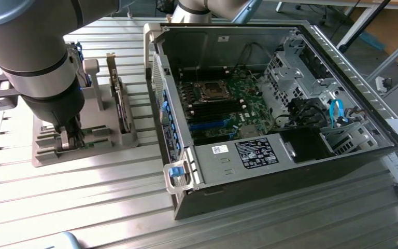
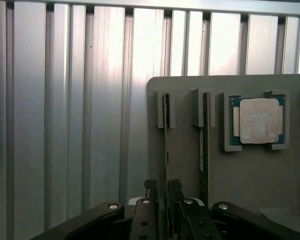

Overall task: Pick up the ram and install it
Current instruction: 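Pick up the ram and move it above insertion slot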

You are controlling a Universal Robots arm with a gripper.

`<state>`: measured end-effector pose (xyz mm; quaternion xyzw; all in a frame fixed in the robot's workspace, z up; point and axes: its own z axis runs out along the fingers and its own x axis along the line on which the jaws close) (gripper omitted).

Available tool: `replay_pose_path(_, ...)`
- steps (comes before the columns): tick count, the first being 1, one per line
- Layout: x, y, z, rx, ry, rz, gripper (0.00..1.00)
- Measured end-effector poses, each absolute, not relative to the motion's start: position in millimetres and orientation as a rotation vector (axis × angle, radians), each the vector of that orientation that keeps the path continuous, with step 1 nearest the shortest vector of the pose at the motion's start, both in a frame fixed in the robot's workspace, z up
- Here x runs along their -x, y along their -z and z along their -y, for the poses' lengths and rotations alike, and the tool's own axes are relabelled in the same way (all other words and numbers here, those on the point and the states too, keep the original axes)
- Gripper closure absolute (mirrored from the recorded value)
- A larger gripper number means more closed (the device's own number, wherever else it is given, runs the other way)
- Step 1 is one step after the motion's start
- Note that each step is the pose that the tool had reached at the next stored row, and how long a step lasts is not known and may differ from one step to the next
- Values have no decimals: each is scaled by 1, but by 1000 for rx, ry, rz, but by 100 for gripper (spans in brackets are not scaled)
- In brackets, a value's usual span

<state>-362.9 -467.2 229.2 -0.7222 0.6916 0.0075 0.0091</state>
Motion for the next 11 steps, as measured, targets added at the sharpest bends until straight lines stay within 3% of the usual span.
replay_pose_path(11,363,-225,467,2256,-23,-2160,76)
